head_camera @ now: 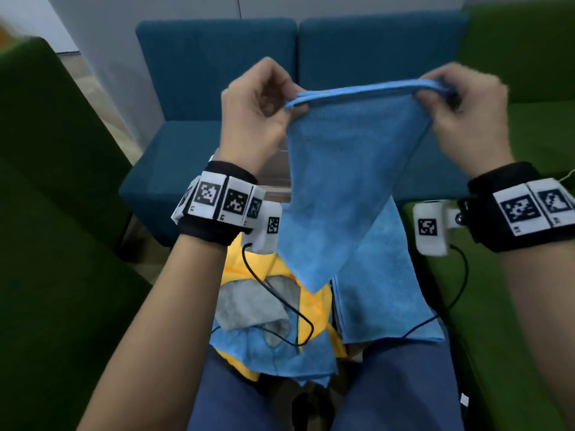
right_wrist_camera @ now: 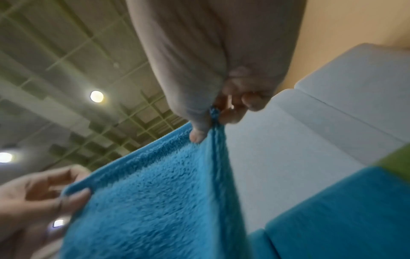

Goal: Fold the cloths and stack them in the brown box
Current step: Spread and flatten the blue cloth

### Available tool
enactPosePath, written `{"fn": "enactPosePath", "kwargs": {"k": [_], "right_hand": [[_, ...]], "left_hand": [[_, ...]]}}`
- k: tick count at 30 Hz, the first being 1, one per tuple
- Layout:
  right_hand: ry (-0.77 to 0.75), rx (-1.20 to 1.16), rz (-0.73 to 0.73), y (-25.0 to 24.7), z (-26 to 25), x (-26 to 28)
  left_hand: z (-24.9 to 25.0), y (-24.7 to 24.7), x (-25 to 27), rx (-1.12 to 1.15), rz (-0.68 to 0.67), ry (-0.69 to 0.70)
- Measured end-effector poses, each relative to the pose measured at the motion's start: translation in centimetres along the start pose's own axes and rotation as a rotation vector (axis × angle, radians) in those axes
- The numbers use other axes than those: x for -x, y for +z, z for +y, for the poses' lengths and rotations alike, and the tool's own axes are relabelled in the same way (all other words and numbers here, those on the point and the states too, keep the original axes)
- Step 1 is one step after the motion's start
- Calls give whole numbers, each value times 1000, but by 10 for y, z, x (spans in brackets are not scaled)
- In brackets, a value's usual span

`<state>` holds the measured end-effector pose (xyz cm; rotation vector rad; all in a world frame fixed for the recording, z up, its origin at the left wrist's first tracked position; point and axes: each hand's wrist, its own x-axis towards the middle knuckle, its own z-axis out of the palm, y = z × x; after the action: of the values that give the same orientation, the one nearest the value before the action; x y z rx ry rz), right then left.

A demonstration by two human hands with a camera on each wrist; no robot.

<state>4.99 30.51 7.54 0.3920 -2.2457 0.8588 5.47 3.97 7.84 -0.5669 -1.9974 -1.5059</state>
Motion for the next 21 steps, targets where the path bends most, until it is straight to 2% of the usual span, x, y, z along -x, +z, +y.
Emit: {"fn": "enactPosePath", "kwargs": {"k": [2, 6, 10, 14, 18, 21], "right_hand": [[9, -53, 92, 1, -4, -1], [51, -107, 182, 8, -8, 9], [70, -176, 325, 1, -24, 10], [73, -216, 314, -2, -26, 16], [16, -166, 322, -3, -22, 23], [-16, -134, 361, -8, -21, 25]], "left_hand": [[2, -4, -3, -1, 32, -7], [1, -7, -4, -113, 50, -31], [3, -5, 1, -107, 62, -18], [2, 3, 7, -101, 71, -33], [8, 11, 10, -59, 178, -51], [17, 16, 8, -25, 225, 6]]}}
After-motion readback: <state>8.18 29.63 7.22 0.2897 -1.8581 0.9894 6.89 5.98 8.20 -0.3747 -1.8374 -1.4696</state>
